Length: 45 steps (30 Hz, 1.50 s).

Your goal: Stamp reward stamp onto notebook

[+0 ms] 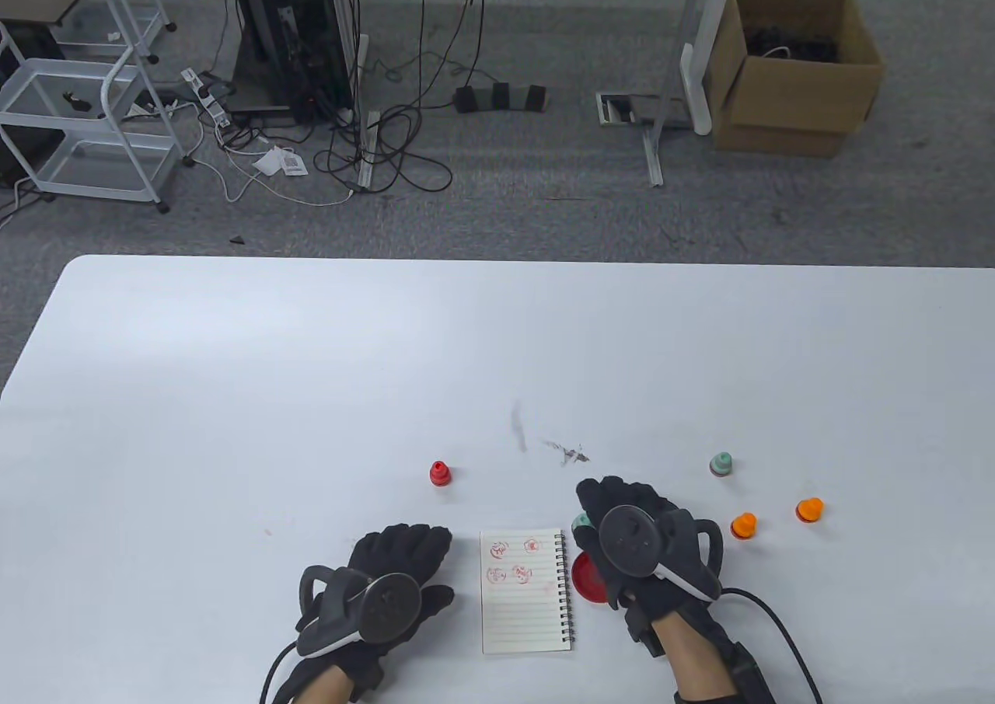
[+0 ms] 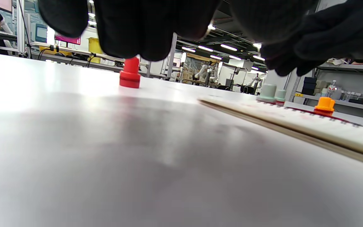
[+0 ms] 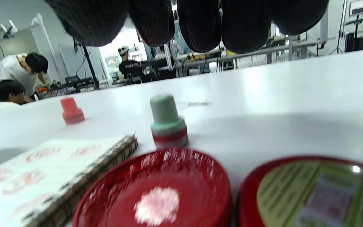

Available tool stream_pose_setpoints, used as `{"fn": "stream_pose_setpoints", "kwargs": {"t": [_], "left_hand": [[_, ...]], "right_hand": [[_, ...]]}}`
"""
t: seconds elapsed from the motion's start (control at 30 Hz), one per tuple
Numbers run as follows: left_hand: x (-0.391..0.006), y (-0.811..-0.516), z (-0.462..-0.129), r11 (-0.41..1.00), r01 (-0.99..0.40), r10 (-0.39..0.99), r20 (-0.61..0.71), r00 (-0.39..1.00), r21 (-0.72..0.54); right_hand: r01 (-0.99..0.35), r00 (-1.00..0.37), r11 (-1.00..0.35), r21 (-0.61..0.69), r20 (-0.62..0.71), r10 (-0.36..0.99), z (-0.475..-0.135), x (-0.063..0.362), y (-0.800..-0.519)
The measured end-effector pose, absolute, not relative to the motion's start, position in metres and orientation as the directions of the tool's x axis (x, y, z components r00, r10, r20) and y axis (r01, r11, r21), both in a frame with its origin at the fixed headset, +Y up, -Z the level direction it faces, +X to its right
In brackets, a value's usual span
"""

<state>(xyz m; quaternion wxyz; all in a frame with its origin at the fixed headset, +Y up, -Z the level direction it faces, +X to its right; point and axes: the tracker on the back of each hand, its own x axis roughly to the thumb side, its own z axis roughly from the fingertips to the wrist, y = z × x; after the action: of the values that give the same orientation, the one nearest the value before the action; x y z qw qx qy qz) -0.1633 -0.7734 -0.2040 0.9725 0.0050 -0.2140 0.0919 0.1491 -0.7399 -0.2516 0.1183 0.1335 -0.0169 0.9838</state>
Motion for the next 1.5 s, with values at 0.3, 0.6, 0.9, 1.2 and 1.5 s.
{"fn": "stream_pose_setpoints", "kwargs": {"t": [0.3, 0.6, 0.9, 1.2, 1.5], "left_hand": [[-0.167, -0.770, -0.204, 0.983, -0.182, 0.169, 0.402, 0.900, -0.007], [-0.170, -0.768, -0.202, 0.983, -0.182, 0.166, 0.387, 0.907, 0.004], [-0.172, -0.746, -0.207, 0.964, -0.263, 0.236, 0.375, 0.896, 0.021], [-0.171, -0.717, -0.253, 0.979, -0.197, 0.206, 0.216, 0.954, -0.060], [-0.152, -0.726, -0.303, 0.977, -0.096, 0.120, 0.121, 0.985, -0.192]], "right_hand": [[-0.330, -0.921, -0.942, -0.067, 0.242, 0.305, -0.230, 0.175, -0.756], [-0.305, -0.926, -0.947, -0.099, 0.263, 0.270, -0.227, 0.171, -0.756], [-0.322, -0.919, -0.939, -0.118, 0.275, 0.281, -0.224, 0.170, -0.749], [-0.331, -0.911, -0.936, -0.121, 0.300, 0.284, -0.222, 0.165, -0.749], [-0.361, -0.906, -0.921, -0.146, 0.290, 0.309, -0.222, 0.170, -0.743]]}}
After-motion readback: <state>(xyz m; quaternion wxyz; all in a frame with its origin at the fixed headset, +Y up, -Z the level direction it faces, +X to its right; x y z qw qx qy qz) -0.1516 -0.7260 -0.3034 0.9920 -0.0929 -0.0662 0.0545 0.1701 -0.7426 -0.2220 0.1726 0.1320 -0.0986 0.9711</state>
